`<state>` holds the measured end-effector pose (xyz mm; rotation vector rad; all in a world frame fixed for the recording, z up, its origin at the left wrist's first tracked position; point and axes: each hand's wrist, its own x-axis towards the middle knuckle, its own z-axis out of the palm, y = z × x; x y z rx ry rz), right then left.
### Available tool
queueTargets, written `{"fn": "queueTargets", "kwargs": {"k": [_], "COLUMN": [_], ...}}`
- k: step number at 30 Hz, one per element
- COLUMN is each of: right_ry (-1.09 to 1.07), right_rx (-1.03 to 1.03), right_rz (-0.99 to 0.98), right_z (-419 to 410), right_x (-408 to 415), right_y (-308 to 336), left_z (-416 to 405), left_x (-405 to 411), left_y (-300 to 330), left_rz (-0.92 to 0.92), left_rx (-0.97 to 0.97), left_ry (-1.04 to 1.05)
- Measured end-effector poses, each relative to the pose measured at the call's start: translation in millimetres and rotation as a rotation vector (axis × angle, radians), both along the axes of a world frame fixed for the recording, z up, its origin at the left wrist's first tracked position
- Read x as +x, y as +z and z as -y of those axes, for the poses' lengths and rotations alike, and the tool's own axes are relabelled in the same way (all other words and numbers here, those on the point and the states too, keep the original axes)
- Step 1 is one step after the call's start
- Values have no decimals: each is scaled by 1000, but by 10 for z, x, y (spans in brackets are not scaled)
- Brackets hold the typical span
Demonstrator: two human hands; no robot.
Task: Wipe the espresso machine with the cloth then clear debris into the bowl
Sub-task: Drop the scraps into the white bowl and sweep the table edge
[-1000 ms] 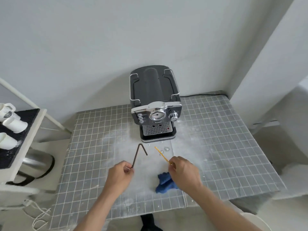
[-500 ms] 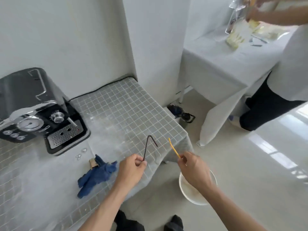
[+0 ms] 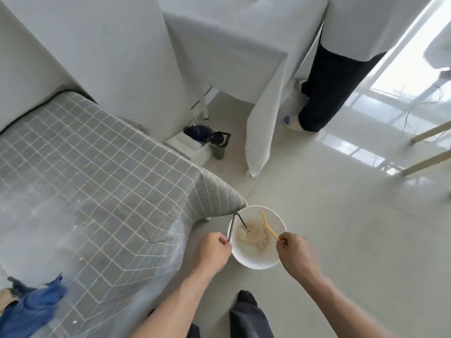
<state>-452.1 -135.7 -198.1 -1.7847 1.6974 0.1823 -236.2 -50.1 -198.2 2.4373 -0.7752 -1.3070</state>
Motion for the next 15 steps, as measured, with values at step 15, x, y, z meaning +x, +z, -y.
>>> {"fn": "queueTargets", "kwargs": {"k": [15], "right_ry": [4], "right_rx": [153], "right_rz": [-1], "right_z": [-85], "right_x": [-74], "right_y": [-1176], "left_z": [331], "left_x": [-160], "left_y": [-1139], "left_rz": [-7], "left_rx": [9], "left_ry": [-224]}}
